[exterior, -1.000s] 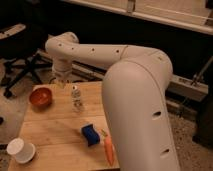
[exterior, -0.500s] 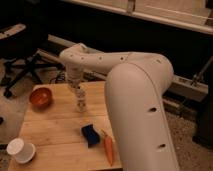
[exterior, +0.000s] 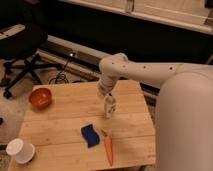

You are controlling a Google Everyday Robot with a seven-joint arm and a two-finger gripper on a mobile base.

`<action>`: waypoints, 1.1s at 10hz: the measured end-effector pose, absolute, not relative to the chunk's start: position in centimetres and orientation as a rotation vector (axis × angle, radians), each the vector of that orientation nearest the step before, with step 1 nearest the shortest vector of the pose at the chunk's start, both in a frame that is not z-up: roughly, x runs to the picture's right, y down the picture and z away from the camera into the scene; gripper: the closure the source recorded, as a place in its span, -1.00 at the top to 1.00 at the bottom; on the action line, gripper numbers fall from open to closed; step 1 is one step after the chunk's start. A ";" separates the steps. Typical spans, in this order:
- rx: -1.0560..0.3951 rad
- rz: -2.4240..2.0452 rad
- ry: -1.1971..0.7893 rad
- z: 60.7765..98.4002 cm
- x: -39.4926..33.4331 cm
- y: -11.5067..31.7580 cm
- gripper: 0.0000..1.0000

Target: Knock the bottle over

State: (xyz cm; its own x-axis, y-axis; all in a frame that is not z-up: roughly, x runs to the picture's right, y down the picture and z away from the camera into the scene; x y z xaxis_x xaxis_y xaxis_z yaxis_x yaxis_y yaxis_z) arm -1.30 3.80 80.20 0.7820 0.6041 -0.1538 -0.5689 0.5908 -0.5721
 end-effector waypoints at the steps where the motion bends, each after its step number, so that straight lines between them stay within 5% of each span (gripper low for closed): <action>1: -0.643 0.692 -0.059 80.1 -0.9 3.9 -0.90; 11: -0.634 0.661 -0.059 80.2 -1.7 3.3 -0.90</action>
State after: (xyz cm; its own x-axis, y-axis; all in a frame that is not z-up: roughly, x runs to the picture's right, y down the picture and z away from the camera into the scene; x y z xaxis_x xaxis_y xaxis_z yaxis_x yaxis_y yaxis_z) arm -1.71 3.34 80.18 0.7951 0.5891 -0.1444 -0.5544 0.6092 -0.5671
